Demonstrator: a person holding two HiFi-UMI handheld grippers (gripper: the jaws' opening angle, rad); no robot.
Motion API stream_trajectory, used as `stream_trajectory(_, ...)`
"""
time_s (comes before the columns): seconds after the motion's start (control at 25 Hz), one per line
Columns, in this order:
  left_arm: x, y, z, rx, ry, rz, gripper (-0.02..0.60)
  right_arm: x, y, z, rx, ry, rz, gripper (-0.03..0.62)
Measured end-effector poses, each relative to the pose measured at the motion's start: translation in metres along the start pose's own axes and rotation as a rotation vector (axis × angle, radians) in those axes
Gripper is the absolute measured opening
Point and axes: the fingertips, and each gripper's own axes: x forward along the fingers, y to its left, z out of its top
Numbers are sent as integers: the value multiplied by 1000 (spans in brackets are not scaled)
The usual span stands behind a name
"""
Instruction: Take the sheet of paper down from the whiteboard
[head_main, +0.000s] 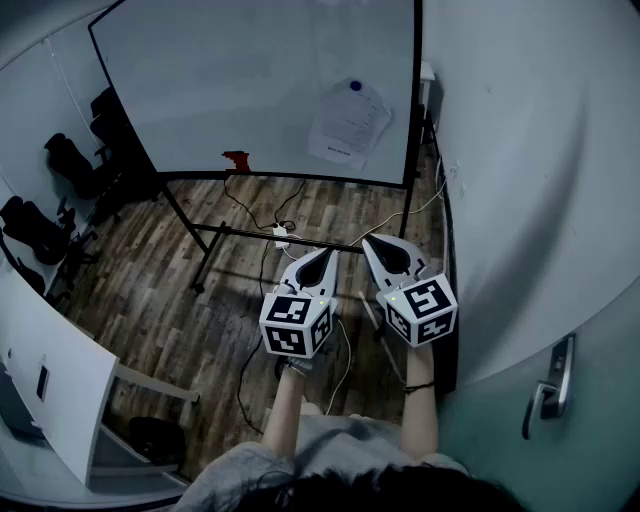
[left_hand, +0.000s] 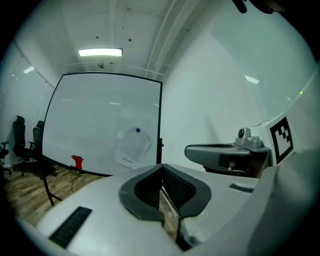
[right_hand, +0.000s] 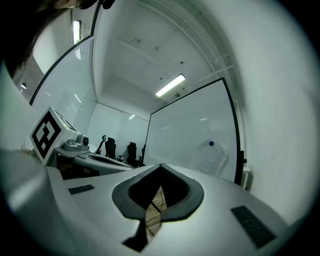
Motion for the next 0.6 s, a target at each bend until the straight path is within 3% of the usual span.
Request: stream_trajectory(0.6,2,-3,-5,-24,18,-12,6,-1,0,1,-19,5,-2,2)
